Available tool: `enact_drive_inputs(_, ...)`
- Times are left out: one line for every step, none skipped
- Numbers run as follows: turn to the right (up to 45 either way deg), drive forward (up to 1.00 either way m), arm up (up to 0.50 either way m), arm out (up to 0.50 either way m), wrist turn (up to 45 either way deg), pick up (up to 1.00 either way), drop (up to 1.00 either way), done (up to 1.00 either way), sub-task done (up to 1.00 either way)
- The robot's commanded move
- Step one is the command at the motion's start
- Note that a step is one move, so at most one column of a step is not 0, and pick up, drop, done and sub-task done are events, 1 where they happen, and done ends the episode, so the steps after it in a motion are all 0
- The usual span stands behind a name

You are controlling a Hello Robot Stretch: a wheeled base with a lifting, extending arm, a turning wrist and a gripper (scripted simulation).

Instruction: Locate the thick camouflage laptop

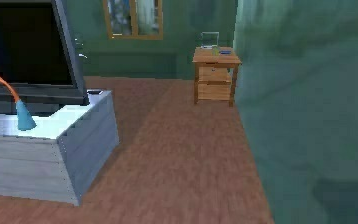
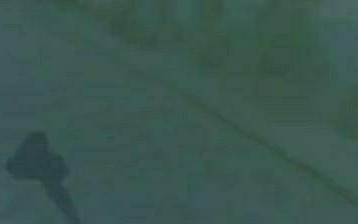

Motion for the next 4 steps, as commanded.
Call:
enact_drive_inputs(-3.0,0.0,0.0,0.0,0.0,0.0,0.0,0.0,0.0)
enact_drive_inputs(0.0,1.0,0.0,0.0,0.0,0.0,0.0,0.0,0.0)
enact_drive_inputs(0.0,1.0,0.0,0.0,0.0,0.0,0.0,0.0,0.0)
enact_drive_inputs(0.0,0.75,0.0,0.0,0.0,0.0,0.0,0.0,0.0)
